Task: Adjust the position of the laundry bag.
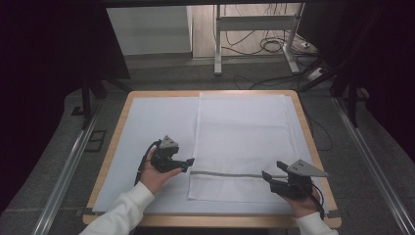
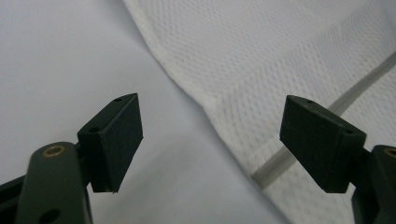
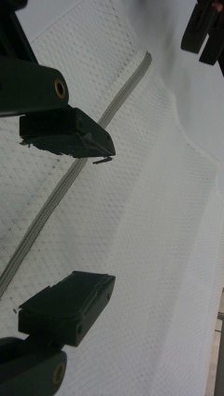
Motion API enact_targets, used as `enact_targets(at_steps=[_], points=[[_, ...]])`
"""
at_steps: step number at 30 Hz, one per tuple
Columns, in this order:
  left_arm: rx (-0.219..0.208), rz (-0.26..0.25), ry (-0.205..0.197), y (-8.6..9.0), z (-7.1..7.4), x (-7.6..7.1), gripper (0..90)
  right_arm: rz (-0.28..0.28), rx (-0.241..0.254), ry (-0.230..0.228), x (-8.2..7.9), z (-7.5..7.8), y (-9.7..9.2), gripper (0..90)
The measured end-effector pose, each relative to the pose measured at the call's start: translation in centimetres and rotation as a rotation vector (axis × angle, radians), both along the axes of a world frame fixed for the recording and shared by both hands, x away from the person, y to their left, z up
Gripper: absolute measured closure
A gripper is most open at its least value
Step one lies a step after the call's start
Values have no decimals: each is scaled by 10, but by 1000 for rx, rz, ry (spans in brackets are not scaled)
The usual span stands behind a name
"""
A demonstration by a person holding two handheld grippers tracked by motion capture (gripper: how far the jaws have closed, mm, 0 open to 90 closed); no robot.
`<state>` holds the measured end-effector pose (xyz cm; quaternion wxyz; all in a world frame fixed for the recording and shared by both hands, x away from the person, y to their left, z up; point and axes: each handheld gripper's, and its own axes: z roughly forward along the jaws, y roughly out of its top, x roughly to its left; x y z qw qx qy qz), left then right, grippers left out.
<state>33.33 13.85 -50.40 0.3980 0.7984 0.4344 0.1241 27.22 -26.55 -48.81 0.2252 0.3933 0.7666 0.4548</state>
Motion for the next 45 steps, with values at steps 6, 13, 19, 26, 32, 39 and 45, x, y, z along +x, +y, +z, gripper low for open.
enact_targets(at_steps=[6, 13, 19, 26, 32, 39, 45], points=[[21, -13, 17, -16, -4, 9, 222, -4, 1, -1, 0, 0, 0, 312], [35, -16, 46, -27, -14, 11, 224, -7, -1, 0, 1, -1, -1, 312], [51, -2, 63, -28, -17, 13, 227, -12, -3, 0, 1, -1, -1, 312], [64, 13, 104, -31, -26, 20, 264, -15, -4, -2, 0, 0, -1, 312], [92, 10, 93, -38, -28, 21, 352, -15, -4, -3, 0, 0, 0, 312], [151, -27, 34, -50, -28, 13, 638, -21, 1, -9, 0, 1, -2, 312], [165, -48, 14, -51, -28, 13, 830, -21, 2, -11, 0, 2, -1, 312]])
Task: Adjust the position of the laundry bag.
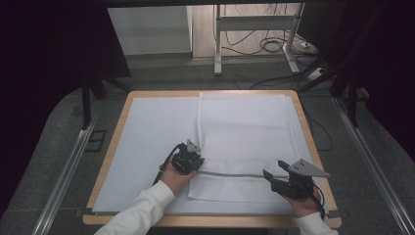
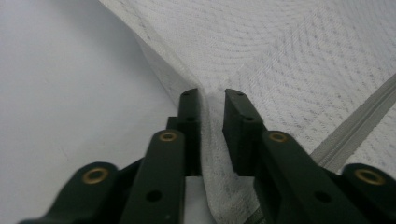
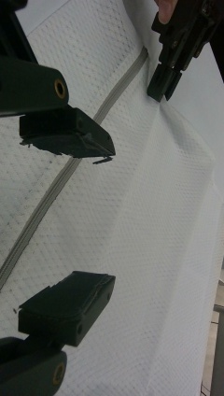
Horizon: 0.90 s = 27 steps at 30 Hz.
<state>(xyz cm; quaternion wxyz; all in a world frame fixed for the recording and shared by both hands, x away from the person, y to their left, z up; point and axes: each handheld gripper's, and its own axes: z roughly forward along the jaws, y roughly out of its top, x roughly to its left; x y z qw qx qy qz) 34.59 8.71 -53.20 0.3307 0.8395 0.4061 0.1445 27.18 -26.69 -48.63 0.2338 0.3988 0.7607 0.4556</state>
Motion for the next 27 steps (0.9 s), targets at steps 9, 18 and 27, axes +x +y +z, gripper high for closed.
enact_targets(at_steps=[9, 18, 27], points=[[-72, 6, 21, 8, 2, 2, 899, -7, 5, -8, 0, 1, -2, 312], [-130, 24, 23, 22, 10, 2, 900, -17, 11, -15, 0, 2, -4, 313], [-149, 13, 48, 22, 8, 3, 900, -30, 16, -18, 0, 3, -6, 313]])
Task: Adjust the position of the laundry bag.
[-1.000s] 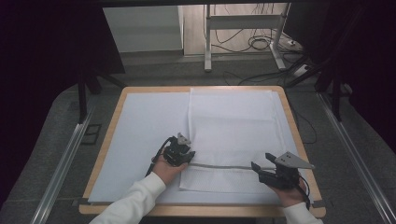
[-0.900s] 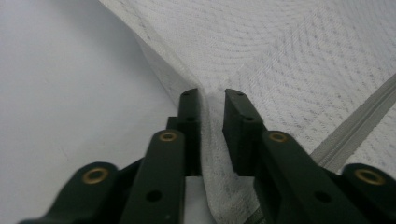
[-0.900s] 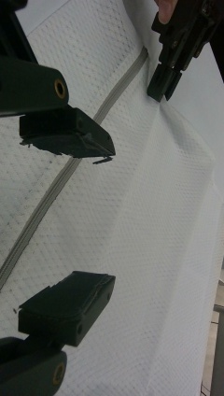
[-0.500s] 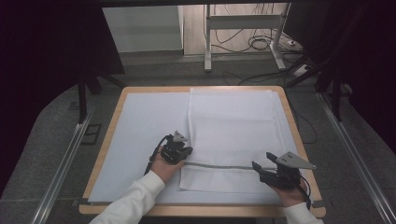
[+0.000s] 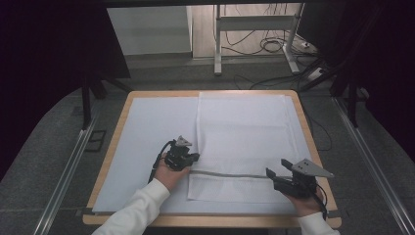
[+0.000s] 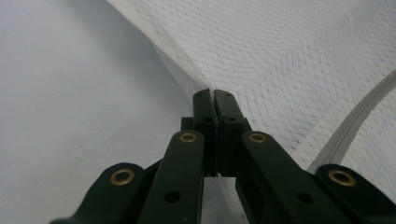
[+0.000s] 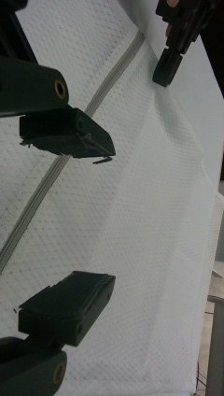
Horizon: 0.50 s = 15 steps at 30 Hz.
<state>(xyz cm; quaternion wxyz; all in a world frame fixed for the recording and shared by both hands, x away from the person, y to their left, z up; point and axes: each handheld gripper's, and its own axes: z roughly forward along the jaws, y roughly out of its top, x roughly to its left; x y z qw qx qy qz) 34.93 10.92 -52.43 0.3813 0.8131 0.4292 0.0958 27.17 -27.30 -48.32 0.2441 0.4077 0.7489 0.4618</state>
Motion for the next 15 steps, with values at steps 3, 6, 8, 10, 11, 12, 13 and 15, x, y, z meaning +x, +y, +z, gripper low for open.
enact_targets(at_steps=[3, 6, 8, 10, 11, 12, 13, 15], points=[[-5, -1, 4, 1, 0, 1, 900, 0, -1, 0, 0, 0, 0, 313], [-4, 3, 2, 0, -1, 0, 900, 1, -3, 2, 1, -1, 0, 313], [4, 2, -10, 0, -1, -1, 900, 0, -4, 1, 0, 0, 0, 314], [14, 9, -27, 1, 1, -2, 900, -1, -4, -1, 0, 0, 0, 313], [13, 14, -30, 3, 1, -2, 900, -1, -4, -1, 0, 0, 0, 313], [15, 18, -30, 5, 1, -2, 900, -1, -4, -2, 0, 0, 0, 313], [18, 23, -32, 6, 1, -2, 900, -1, -4, -2, 0, 0, 0, 313], [19, 29, -27, 10, 0, -1, 900, 0, -5, -3, 0, 0, 0, 313]])
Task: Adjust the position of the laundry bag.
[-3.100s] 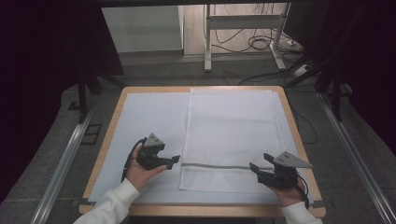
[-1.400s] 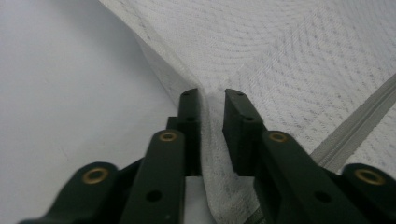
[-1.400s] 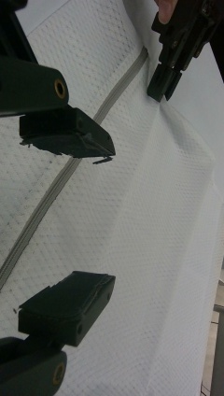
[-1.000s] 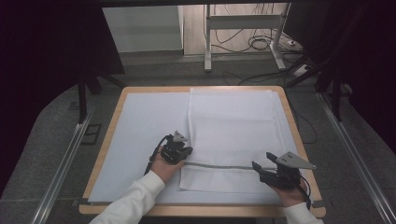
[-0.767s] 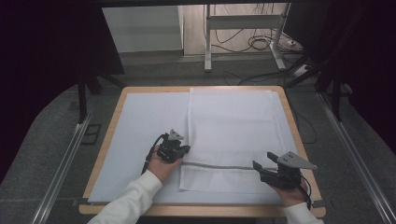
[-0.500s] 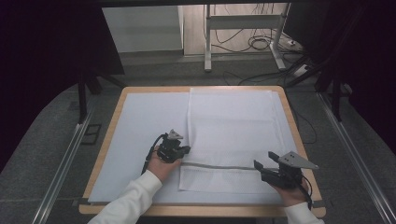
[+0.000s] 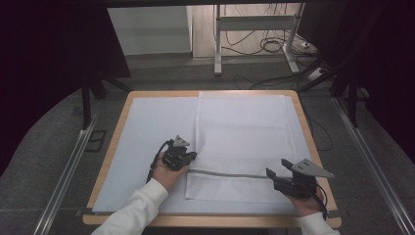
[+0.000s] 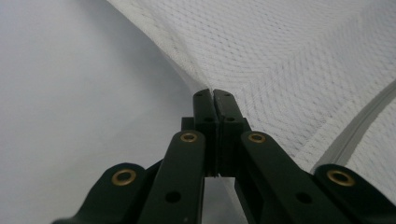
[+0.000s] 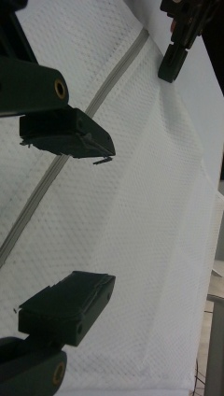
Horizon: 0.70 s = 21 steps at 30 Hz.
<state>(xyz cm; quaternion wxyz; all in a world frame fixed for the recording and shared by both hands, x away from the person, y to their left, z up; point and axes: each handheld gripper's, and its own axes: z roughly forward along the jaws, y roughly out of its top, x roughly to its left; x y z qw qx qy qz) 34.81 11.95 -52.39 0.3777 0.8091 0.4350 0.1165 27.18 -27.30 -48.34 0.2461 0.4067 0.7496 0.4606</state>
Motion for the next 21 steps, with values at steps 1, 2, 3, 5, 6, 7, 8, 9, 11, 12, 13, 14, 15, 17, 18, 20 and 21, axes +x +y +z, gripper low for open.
enact_targets(at_steps=[1, 2, 3, 5, 6, 7, 8, 9, 11, 12, 13, 14, 15, 17, 18, 20, 21], points=[[0, 0, 0, 0, 0, 0, 900, 0, -1, 0, 0, 0, 0, 313], [0, 6, 1, 4, 0, -1, 900, -1, -1, 0, 0, 0, 0, 313], [-1, 7, 2, 7, 0, -1, 900, -1, -1, 0, 0, 0, 0, 313], [-2, 9, 2, 10, 0, -3, 900, -1, -1, 0, 0, 0, 0, 313], [-1, 10, 1, 13, 1, -4, 900, -1, -1, 0, 0, 0, 0, 313], [-4, 15, 0, 14, 1, -6, 900, -2, -2, 0, 1, 0, 0, 313], [-4, 16, -1, 16, 1, -7, 900, -3, -2, 0, 1, 0, 0, 313], [-2, 16, -2, 18, 1, -8, 900, -3, -3, 0, 1, 0, 0, 313], [-3, 19, -3, 21, 2, -9, 900, -5, -3, 1, 1, -1, 0, 313], [-3, 23, -3, 24, 1, -11, 900, -8, -5, 3, 1, -1, -1, 313], [-2, 27, -3, 27, 1, -12, 900, -9, -4, 5, 1, -1, -1, 314], [-2, 31, -4, 29, 0, -14, 900, -10, -4, 5, 1, -1, -1, 313], [-3, 33, -4, 31, 0, -15, 900, -11, -5, 6, 1, -1, -1, 314], [-3, 36, -2, 35, -1, -17, 900, -13, -8, 8, 2, -2, -1, 313], [-1, 38, -3, 37, -1, -18, 900, -13, -9, 8, 2, -2, -1, 313], [-2, 42, -2, 41, -2, -21, 900, -20, -13, 13, 2, -2, -1, 313], [-2, 42, -2, 41, -2, -21, 900, -20, -13, 13, 2, -2, -1, 313]])
